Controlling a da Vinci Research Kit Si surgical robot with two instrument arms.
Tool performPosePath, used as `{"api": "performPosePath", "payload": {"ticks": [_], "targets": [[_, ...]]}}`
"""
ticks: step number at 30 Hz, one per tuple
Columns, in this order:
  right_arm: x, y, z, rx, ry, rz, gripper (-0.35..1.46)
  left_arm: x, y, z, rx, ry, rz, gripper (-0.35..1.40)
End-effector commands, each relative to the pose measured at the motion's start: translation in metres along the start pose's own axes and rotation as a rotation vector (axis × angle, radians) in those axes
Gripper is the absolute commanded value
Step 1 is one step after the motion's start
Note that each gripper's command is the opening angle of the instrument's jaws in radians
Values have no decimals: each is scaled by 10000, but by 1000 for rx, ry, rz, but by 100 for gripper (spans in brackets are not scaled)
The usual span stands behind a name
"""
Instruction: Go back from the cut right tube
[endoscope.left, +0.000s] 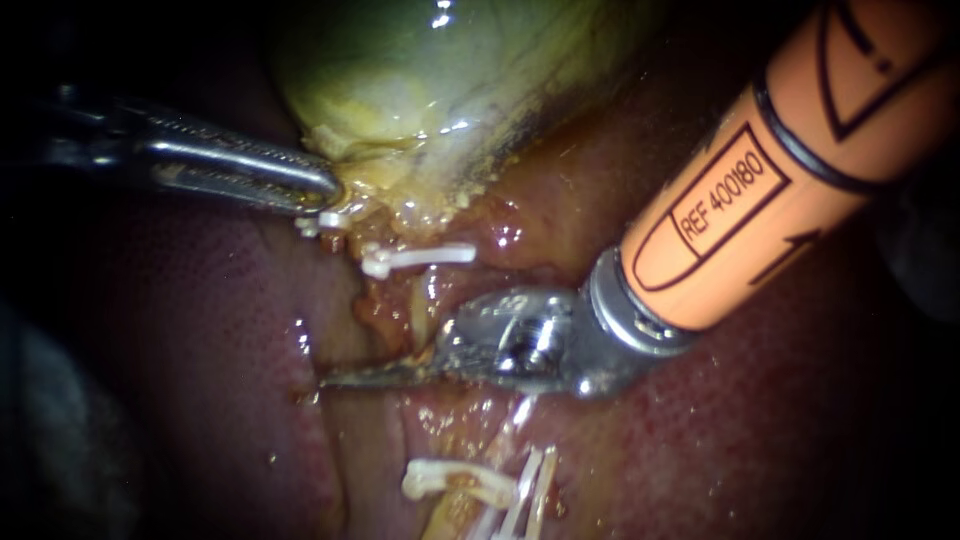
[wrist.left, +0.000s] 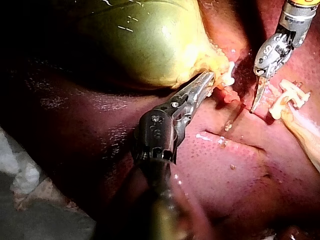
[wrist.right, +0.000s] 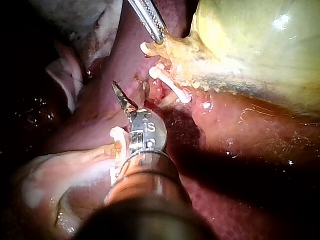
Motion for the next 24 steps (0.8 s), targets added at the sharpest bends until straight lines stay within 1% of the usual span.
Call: {"api": "performPosePath", "payload": {"ticks": [1, 4, 5, 6, 7, 9, 10, 12, 16, 19, 21, 24], "targets": [[-1, 0, 1, 0, 0, -1, -35, 0, 0, 0, 0, 0, 0, -35], [-3, -3, 2, -1, 3, -2, 46, 0, 0, -1, 0, 0, 0, -35], [-3, -3, 3, 1, 9, 9, 69, 0, 0, -1, -1, 0, 0, -35], [-3, -3, 3, 10, 25, 32, 91, 0, 0, -1, -1, 0, 0, -35], [-3, -3, 3, 21, 43, 60, 103, 0, 0, -1, -1, 0, 0, -35], [-3, -3, 3, 30, 80, 88, 116, 0, 0, -1, -1, 0, -1, -35], [-2, -3, 3, 28, 88, 94, 120, 0, 0, -1, -1, 0, 0, -35], [-2, -2, 3, 24, 94, 94, 123, 1, 0, -2, -1, 0, -1, -35], [-2, -2, 3, 24, 94, 94, 125, 1, -1, -2, -1, 0, -1, -35], [-5, -3, 0, 15, 103, 94, 125, 1, -1, -2, -2, 0, -1, -35], [-8, -6, -5, -38, 113, 77, 126, 1, -1, -2, -2, 0, -1, -35], [-15, -10, -15, -171, 125, -22, 136, 1, -2, -3, 1, 0, -1, -35]]}}
